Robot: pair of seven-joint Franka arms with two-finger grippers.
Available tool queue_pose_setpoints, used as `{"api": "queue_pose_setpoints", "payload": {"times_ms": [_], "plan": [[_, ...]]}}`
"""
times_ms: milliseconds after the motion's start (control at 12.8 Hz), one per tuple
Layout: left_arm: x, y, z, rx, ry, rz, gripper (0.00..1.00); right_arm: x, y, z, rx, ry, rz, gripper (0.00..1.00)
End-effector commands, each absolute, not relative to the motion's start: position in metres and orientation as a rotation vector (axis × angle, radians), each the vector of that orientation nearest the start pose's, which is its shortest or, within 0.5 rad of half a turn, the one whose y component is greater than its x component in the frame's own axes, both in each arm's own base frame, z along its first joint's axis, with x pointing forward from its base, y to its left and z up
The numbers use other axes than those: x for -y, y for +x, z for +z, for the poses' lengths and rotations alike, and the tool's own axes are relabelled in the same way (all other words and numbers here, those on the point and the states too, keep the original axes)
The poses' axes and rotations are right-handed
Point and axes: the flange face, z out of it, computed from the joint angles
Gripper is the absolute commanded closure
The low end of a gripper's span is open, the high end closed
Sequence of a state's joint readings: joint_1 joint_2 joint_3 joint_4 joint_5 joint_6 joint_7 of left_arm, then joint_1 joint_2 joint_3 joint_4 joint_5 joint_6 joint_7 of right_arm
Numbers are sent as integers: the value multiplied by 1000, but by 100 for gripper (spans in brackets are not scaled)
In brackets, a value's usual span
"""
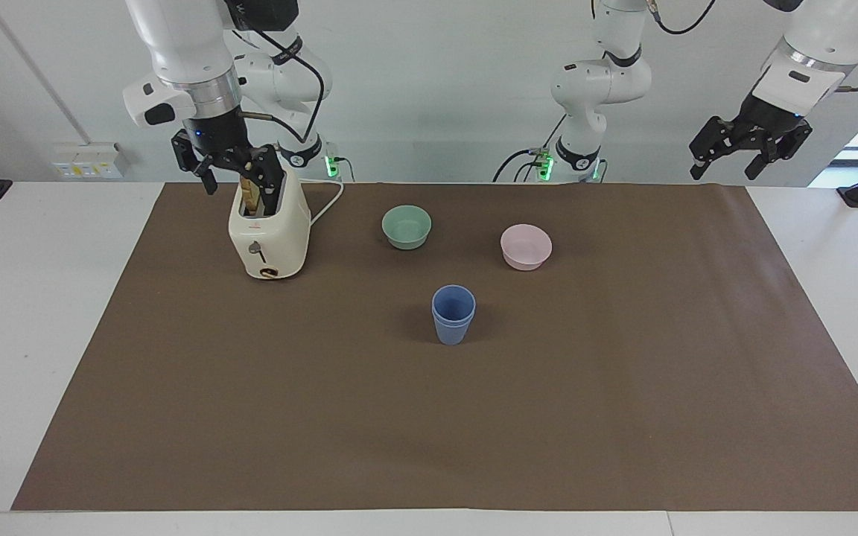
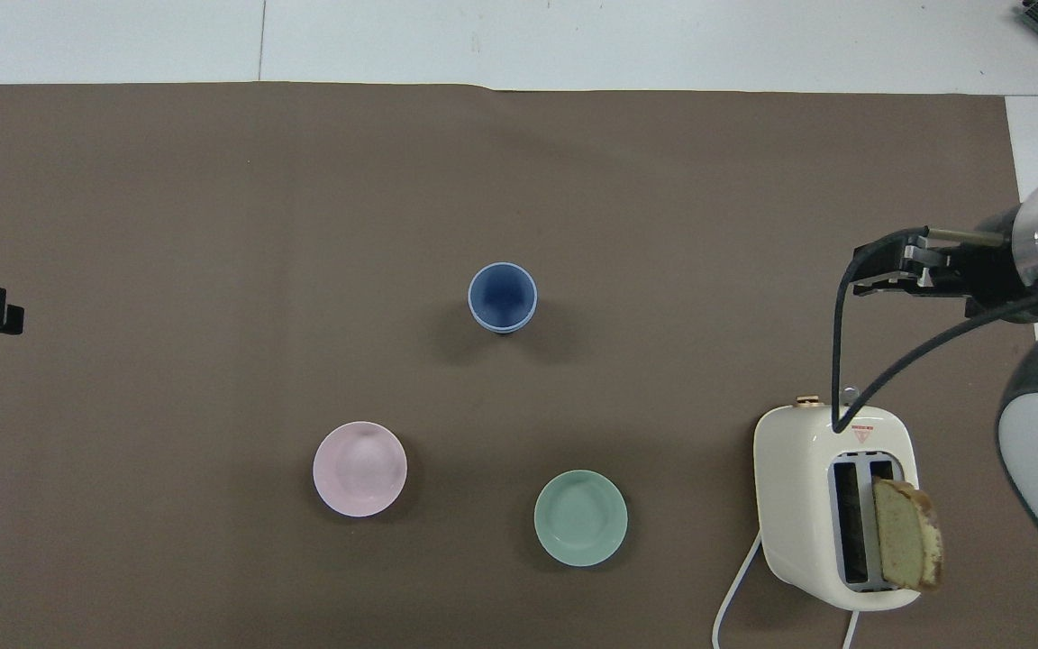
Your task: Stack blue cups with both arms
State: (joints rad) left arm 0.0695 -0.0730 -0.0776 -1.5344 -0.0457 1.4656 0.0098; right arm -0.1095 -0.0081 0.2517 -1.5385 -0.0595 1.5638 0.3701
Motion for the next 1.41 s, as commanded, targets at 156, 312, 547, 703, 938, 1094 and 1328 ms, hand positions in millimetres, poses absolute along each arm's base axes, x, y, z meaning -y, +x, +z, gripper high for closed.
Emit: {"api": "queue_pose_setpoints", "payload": {"times_ms": [156,312,547,703,938,1094,1328], "plan": [[10,514,674,-16,-3171,-7,0,-59,552,646,-317,-3149,-51,0],[10,514,674,-16,-3171,-7,0,-57,552,646,-280,-3149,-49,0],[10,514,674,-16,-3171,-7,0,-58,552,646,-237,-3150,-38,0],[10,514,674,-16,-3171,-7,0,-56,548,649,-210,-3153,-25,0],[10,514,674,-16,-3171,-7,0,-57,545,651,-206,-3156,-28,0],[10,514,674,-16,-3171,-7,0,-57,544,649,-208,-3156,-11,0],[10,514,674,-16,-3171,-7,0,-64,534,651,-185,-3163,37,0]]}}
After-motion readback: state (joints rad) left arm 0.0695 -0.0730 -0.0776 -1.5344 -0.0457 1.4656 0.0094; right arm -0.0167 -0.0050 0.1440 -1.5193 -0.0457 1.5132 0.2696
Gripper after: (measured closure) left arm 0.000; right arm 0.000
